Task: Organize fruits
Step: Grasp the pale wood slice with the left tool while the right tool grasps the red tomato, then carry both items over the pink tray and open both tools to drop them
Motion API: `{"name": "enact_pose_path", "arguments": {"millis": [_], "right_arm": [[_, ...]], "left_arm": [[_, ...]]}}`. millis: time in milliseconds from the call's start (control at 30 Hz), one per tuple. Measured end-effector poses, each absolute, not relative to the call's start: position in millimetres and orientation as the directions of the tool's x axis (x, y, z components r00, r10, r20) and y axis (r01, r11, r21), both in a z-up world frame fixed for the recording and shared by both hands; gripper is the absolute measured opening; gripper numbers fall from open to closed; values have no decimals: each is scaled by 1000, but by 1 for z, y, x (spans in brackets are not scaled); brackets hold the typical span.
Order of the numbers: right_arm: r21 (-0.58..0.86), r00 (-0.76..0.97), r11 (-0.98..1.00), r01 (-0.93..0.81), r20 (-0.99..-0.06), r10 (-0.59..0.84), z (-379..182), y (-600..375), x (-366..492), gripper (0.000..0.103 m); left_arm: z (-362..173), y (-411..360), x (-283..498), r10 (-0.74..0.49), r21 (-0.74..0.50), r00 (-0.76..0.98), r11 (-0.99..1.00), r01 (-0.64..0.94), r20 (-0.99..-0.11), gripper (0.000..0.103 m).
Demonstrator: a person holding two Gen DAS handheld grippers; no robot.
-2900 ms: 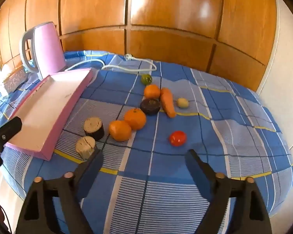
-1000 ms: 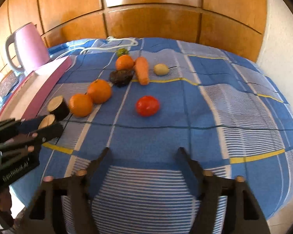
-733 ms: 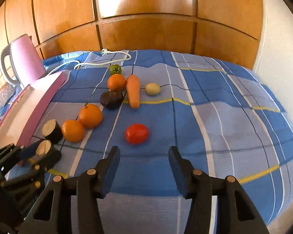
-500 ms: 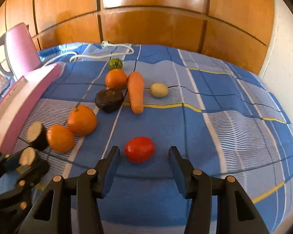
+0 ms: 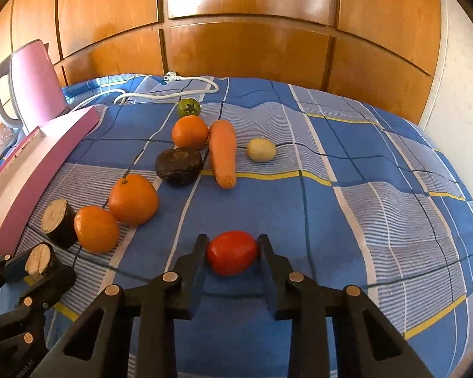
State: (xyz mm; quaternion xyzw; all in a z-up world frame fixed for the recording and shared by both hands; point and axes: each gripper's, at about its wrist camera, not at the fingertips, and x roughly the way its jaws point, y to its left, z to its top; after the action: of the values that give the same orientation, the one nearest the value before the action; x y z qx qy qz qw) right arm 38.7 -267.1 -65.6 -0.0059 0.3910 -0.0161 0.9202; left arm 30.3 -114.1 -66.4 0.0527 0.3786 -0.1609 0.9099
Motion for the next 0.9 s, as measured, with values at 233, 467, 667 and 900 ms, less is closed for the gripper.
{"name": "enact_pose_path", "arguments": {"millis": [233,467,667,900], "right_arm": [[-12,679,1000,-1,-734,-8,-63,-257,17,30],[-3,671,998,-69,-740,44,-62,-237,2,30],[13,685,995,-103,-724,80,-51,-224,-1,30],[24,702,983,-180,-697,145,-31,-199,6,30]], "left_arm": [[-62,-109,21,-259,-45,646,944,328,-718,33],[-50,-102,12,-271,-63,662,945,319,-699,32],[-31,-86,9,-268,-89,698,955,281,-664,32],[-5,-52,12,-208,-113,754,978,176,-623,33]]}}
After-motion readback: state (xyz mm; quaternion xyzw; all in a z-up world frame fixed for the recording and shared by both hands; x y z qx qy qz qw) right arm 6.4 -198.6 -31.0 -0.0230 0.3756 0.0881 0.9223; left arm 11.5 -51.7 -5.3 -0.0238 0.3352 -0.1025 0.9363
